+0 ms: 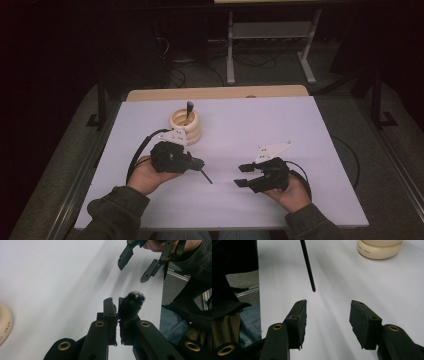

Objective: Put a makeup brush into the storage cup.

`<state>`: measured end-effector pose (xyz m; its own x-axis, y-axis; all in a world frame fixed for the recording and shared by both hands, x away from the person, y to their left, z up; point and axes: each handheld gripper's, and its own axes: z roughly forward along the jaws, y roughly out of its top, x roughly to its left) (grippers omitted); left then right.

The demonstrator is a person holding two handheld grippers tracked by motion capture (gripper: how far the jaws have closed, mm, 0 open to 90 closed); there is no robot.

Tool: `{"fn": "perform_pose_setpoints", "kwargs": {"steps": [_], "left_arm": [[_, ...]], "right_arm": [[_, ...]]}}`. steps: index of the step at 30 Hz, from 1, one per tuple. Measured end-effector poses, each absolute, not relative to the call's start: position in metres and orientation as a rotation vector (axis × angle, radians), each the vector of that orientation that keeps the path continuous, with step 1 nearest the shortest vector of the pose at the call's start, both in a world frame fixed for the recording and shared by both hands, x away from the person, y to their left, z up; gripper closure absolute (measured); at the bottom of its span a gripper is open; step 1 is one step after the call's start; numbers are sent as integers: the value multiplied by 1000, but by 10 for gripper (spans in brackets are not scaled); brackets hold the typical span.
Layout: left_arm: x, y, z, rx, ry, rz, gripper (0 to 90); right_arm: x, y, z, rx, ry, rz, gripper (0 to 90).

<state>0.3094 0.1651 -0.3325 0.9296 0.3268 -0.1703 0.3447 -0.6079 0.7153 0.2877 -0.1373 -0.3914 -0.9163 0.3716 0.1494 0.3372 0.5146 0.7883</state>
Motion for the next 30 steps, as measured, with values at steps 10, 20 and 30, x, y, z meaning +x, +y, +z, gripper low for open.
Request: {"fn": "perform_pose_setpoints", "kwargs": {"steps": [10,20,30], "left_arm": [[318,171,-328,2271,494,-7,850],[329,175,-324,2278,523,-17,850],[339,181,-317,2288,535,6,850]], "right_arm": [[291,-148,-392,686,2662,1384,403],[296,-164,-390,753,2616,1388,366],[297,-174,-394,811,2597,1372,333]]}}
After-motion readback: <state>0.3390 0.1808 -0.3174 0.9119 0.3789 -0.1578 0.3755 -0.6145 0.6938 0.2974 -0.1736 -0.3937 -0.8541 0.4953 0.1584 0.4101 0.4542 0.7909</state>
